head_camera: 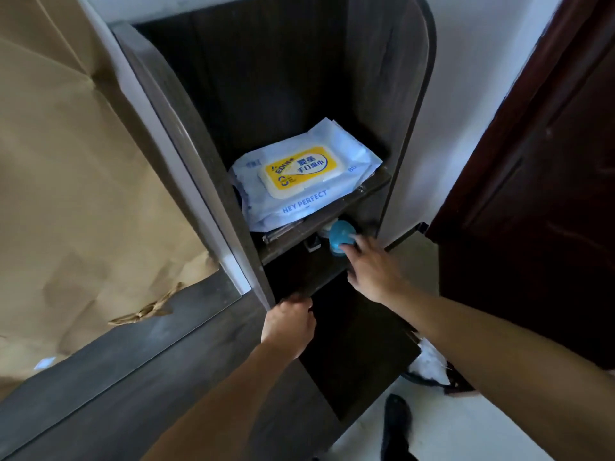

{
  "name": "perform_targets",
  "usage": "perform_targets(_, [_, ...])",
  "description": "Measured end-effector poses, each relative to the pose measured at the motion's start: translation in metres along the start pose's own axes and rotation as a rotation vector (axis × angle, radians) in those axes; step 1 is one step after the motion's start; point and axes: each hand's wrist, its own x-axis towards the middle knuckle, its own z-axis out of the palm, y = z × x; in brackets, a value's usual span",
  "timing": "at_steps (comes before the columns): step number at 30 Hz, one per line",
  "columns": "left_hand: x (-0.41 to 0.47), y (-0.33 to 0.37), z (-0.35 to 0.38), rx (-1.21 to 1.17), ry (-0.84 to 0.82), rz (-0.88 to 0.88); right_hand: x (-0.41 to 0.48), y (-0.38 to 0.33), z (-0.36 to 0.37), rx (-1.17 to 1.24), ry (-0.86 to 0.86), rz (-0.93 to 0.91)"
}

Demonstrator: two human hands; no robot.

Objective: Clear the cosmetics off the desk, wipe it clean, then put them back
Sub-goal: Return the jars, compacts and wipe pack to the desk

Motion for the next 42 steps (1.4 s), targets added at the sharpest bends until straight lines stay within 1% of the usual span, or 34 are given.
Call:
perform_targets(3, [0.014, 0.005, 0.003, -0.031, -0.003, -0.097, 0.040, 0.010, 0.004, -0.023, -0.013, -0.046])
perform_targets(7, [0.031, 0.011, 0.009, -0.082, 0.054, -0.239, 0.073, 0.020, 0.016, -0.020, -0.104, -0.112])
perform_targets(12, [0.066, 0.016, 0.018, -0.107, 0.112, -0.354, 0.075, 0.035, 0.029, 0.025, -0.087, -0.214])
perform_targets(15, [0.091, 0.020, 0.020, -0.103, 0.105, -0.408, 0.067, 0.045, 0.027, 0.037, -0.129, -0.275])
perform_targets(17, [0.109, 0.023, 0.019, -0.078, 0.099, -0.428, 0.062, 0.054, 0.022, 0.059, -0.164, -0.304])
perform_targets(20, [0.136, 0.027, 0.018, -0.068, 0.087, -0.404, 0.050, 0.074, 0.023, 0.119, -0.218, -0.376])
perform_targets(24, [0.160, 0.032, 0.025, -0.061, 0.060, -0.384, 0.032, 0.100, 0.027, 0.181, -0.208, -0.426])
perform_targets(26, [0.163, 0.033, 0.028, -0.070, 0.094, -0.399, 0.026, 0.112, 0.032, 0.176, -0.222, -0.433])
perform_targets(30, [0.147, 0.044, 0.040, -0.101, 0.144, -0.389, 0.015, 0.128, 0.043, 0.161, -0.276, -0.413])
perform_targets(34, [0.105, 0.056, 0.045, -0.164, 0.189, -0.370, 0.002, 0.123, 0.049, 0.177, -0.299, -0.400])
perform_targets(38, [0.051, 0.055, 0.050, -0.167, 0.234, -0.325, -0.008, 0.096, 0.049, 0.171, -0.330, -0.464])
perform_targets(42, [-0.018, 0.037, 0.050, -0.127, 0.238, -0.396, -0.021, 0.052, 0.047, 0.128, -0.347, -0.565])
